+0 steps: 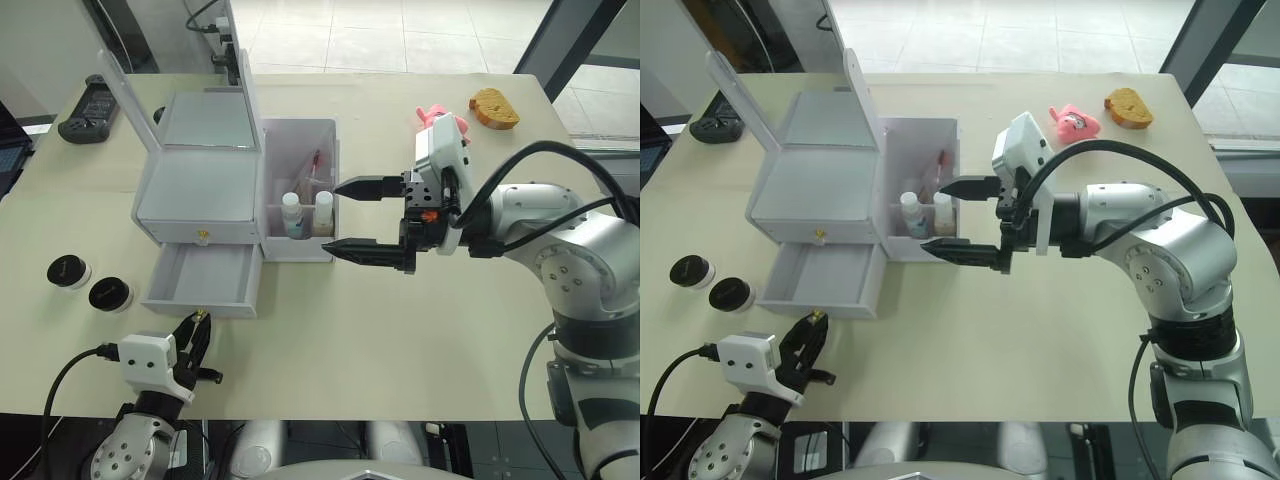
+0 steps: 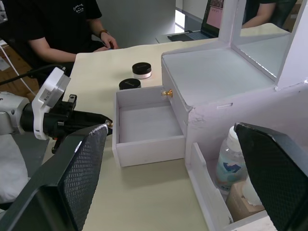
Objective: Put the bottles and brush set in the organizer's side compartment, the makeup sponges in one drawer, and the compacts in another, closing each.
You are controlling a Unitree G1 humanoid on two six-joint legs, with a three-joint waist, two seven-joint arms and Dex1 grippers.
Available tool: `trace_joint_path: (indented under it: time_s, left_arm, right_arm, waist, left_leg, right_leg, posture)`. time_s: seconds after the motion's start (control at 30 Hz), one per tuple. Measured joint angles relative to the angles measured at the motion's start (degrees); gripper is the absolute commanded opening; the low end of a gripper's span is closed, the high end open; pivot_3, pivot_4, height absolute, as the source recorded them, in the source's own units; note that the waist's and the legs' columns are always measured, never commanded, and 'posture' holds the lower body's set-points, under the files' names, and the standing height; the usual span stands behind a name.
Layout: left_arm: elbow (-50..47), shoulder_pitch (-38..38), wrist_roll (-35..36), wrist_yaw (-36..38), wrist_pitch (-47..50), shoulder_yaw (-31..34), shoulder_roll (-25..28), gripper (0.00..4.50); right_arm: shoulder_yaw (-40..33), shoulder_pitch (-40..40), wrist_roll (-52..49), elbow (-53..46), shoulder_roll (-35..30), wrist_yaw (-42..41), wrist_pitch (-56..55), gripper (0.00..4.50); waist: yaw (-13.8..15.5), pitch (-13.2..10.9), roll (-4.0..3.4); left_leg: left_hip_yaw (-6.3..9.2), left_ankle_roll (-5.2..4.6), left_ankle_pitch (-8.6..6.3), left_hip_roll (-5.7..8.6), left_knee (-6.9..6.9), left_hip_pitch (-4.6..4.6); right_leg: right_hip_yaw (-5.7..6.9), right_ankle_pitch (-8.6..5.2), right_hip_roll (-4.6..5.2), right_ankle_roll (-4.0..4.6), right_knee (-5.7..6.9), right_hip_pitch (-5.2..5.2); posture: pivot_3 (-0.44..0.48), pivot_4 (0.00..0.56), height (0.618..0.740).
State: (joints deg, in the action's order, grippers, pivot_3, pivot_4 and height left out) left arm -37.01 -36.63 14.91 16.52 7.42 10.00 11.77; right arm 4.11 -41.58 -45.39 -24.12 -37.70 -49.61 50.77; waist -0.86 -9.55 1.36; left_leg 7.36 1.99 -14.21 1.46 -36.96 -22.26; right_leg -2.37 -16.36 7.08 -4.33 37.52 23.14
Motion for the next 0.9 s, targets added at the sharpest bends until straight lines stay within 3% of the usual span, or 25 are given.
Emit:
trace_joint_path:
  time_s: [0.03,0.27,0.43,0.6,0.73,0.9]
  left_arm:
    - [0.0,0.0,0.1,0.1,0.0,0.0,0.0,0.56]
    - [-1.2,-0.1,2.4,2.0,-1.2,-0.2,-0.2,2.88]
    - [-3.2,-5.2,6.6,8.4,-5.0,1.1,2.7,4.48]
    - [-3.5,-5.5,20.8,10.9,-5.8,14.7,5.9,4.48]
    - [1.7,-3.4,30.7,15.3,-3.1,27.5,16.1,4.48]
    - [19.9,-1.4,30.8,28.4,0.6,36.8,31.6,4.48]
  right_arm:
    - [0.1,0.0,0.1,0.0,0.0,-0.3,0.0,4.5]
    - [0.1,-0.5,0.6,1.1,0.0,-1.7,-0.1,4.5]
    - [-0.4,-0.2,1.3,2.6,-1.8,-4.9,-1.3,4.5]
    - [-4.3,3.8,1.8,5.9,-7.0,-12.1,-6.3,4.5]
    - [-7.3,7.3,5.9,12.5,-9.9,-16.7,-14.2,4.5]
    - [-7.7,13.5,17.2,23.4,-12.6,-20.5,-32.1,4.5]
  waist:
    - [0.0,0.0,0.0]
    - [0.1,0.0,0.0]
    - [0.0,0.0,0.0]
    - [0.4,0.0,0.01]
    - [0.2,0.0,0.01]
    - [-0.3,0.0,0.0]
  left_leg:
    - [0.0,0.0,0.0,0.0,0.0,0.0]
    - [0.0,0.0,0.0,0.0,-0.01,0.01]
    - [-0.01,0.0,0.0,-0.01,0.0,0.01]
    - [0.0,0.0,0.0,-0.03,-0.01,0.01]
    - [-0.01,0.0,0.0,-0.04,0.0,0.12]
    - [-0.07,0.0,0.0,-0.07,0.09,0.19]
  right_leg:
    - [0.0,0.0,0.0,0.0,0.0,0.0]
    - [-0.01,0.0,0.0,0.0,-0.01,-0.04]
    - [0.0,0.0,0.0,0.0,-0.02,-0.02]
    - [0.06,0.0,0.0,0.0,-0.13,-0.11]
    - [0.06,0.0,-0.03,0.0,-0.1,-0.16]
    - [0.05,-0.01,-0.08,0.0,-0.1,-0.18]
  posture:
    - [0.0,0.15,0.74]
    - [0.0,0.15,0.74]
    - [0.0,0.15,0.74]
    - [0.0,0.15,0.74]
    - [0.0,0.15,0.74]
    - [0.0,0.15,0.74]
